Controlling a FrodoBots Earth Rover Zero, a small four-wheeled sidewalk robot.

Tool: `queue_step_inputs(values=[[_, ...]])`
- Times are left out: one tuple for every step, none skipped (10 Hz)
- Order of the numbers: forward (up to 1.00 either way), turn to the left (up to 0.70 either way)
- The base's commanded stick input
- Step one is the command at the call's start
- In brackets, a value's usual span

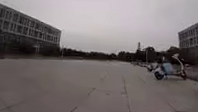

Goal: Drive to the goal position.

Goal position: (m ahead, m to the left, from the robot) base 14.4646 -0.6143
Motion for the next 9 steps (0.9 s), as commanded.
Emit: queue_step_inputs(values=[[0.7,-0.06],[0.7,-0.17],[0.7,0.0],[0.7,0.0],[0.7,0.0],[0.7,0.0],[0.7,0.0],[0.7,0.0],[0.7,0.0]])
